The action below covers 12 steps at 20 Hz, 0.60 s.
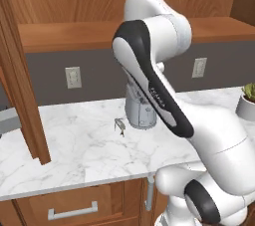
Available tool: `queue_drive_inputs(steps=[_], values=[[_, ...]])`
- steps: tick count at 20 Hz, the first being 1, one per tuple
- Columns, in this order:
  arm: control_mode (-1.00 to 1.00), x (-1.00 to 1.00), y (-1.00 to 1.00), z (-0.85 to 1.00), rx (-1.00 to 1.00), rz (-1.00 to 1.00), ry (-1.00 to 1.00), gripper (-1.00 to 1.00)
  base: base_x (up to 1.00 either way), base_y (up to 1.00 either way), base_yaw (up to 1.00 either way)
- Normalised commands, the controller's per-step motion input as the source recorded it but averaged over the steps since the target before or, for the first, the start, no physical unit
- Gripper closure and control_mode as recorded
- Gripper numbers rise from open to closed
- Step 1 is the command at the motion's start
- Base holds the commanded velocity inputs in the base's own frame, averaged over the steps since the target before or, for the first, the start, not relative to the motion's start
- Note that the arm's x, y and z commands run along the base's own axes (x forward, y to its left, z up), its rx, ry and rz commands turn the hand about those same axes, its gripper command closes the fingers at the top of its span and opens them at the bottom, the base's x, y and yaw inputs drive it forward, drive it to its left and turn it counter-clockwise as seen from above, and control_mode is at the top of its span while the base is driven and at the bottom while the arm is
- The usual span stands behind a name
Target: Retrieve the tupperware from the cabinet, then place the raw meat into the tupperware to avoid contamination.
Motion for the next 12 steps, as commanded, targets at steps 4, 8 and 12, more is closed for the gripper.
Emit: queue_drive_inputs(steps=[4, 8, 12], values=[[-1.0, -0.09, -0.35, -0.01, -0.4, -0.03, -0.23, -1.0, 0.0, 0.0, 0.0], [-1.0, -0.02, -0.23, 0.05, -0.34, -0.12, -0.23, -1.0, 0.0, 0.0, 0.0], [-1.0, -0.04, -0.03, 0.14, -0.12, -0.11, -0.17, -1.0, 0.0, 0.0, 0.0]])
